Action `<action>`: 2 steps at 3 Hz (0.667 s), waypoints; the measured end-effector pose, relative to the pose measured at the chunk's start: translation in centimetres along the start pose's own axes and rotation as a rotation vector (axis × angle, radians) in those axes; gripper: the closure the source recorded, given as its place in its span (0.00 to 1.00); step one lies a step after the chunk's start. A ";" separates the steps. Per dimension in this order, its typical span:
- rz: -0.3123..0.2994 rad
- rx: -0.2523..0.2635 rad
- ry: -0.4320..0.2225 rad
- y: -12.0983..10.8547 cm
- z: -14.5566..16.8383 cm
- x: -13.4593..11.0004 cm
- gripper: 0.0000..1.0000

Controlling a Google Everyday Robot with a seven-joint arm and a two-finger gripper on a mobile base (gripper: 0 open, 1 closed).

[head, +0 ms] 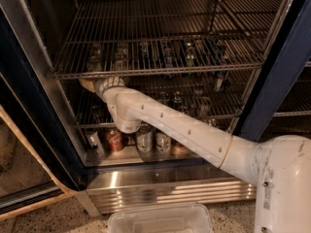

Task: Pick 7up can from middle shelf of fridge

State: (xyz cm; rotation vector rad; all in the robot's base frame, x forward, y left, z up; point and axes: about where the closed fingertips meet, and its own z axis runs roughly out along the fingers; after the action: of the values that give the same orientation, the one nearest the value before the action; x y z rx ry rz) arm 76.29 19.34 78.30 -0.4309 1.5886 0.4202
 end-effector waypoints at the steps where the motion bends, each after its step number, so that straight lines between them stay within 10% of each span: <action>1: -0.011 -0.026 0.013 2.4 1.4 0.0 0.22; 2: -0.017 -0.016 0.015 2.6 1.8 -0.1 0.22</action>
Offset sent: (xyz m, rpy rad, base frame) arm -0.0034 0.0328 -0.0011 -0.0126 0.0075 0.0353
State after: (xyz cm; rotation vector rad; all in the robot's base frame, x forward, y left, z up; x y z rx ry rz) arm 76.50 22.47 78.31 -0.4603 1.5954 0.4173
